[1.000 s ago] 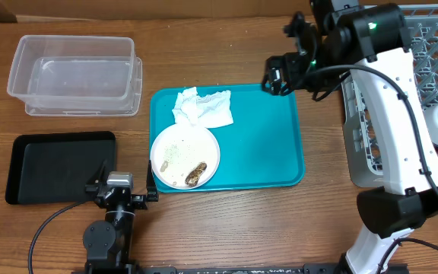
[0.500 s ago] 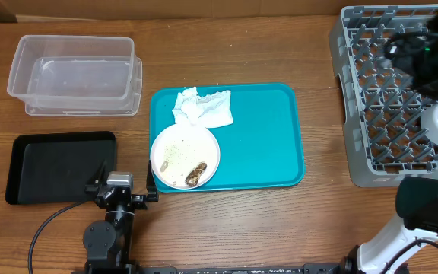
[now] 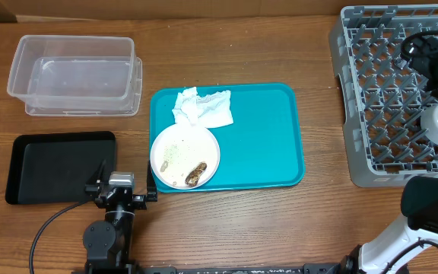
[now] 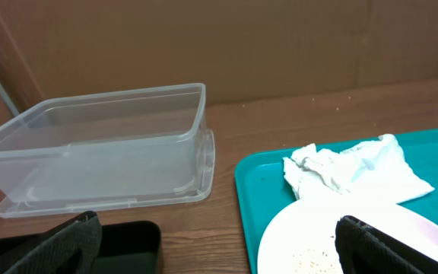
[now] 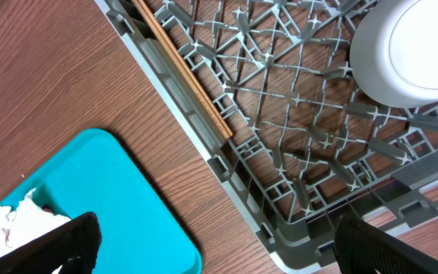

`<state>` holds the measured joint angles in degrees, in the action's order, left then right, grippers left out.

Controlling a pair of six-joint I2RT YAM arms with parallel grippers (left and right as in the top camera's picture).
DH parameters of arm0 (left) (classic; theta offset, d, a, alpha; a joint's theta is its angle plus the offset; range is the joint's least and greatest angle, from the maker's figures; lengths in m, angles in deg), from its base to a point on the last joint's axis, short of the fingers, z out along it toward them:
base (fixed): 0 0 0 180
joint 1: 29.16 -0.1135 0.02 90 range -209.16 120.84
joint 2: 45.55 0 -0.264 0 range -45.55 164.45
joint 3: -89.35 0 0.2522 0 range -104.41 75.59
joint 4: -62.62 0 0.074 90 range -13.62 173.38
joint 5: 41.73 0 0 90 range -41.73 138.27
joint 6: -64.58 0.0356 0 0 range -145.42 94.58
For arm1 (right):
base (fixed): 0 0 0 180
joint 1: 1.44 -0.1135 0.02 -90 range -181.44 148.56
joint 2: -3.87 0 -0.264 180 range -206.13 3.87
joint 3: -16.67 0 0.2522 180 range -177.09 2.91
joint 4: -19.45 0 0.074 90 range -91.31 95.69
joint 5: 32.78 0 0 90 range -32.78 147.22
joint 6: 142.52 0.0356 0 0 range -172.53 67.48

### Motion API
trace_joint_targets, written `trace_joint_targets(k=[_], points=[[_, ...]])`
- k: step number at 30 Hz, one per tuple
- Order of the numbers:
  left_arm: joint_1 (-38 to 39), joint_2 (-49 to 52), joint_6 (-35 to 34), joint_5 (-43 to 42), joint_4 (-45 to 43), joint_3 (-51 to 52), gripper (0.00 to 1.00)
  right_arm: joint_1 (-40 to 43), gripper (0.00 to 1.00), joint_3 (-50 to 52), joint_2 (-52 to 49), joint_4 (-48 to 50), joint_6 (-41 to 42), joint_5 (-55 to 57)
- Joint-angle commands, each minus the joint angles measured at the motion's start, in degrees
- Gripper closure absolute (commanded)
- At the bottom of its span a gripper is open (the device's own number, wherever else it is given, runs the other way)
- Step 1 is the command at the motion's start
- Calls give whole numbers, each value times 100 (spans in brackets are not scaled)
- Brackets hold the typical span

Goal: Sort waste into correct bins and load items into the dishwasher
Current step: 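Move the left gripper from rest to the white napkin on the tray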

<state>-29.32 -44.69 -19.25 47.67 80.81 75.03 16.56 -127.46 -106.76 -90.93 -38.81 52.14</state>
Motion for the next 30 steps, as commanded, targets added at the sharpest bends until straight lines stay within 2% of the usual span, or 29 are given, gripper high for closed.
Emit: trace_joint_targets(k=[1,3,4,8,11,14,17,19,23,25,27,30], points=[[-55,-52,70,-389,-39,28,0,7,0,24,175,28,46,33],[-55,-52,-417,-1054,-107,28,0,7,0,24,175,31,48,33],[-55,-52,-772,-1655,-225,28,0,7,0,24,175,28,46,33],[-55,-52,-1193,-3150,-1106,28,0,7,0,24,175,28,48,33],[-55,-52,-1825,-3362,-1878,-46,0,7,0,24,175,28,48,33],[-55,-24,-2028,-3453,-1757,-520,0,7,0,24,175,28,48,33],[-55,297,-1700,-3519,-957,-1281,0,7,0,24,175,28,48,33],[-55,861,-1294,-3517,-175,-1978,0,7,0,24,175,28,48,33],[-44,3506,-363,-3832,2461,-4341,0,7,0,24,175,28,46,33],[-44,4597,-118,-4277,3287,-5274,0,7,0,24,175,28,46,33],[-46,5696,-376,-4913,3974,-6238,0,7,0,24,175,28,48,33],[26,6894,-474,-5598,4398,-7165,0,7,0,24,175,28,48,33]])
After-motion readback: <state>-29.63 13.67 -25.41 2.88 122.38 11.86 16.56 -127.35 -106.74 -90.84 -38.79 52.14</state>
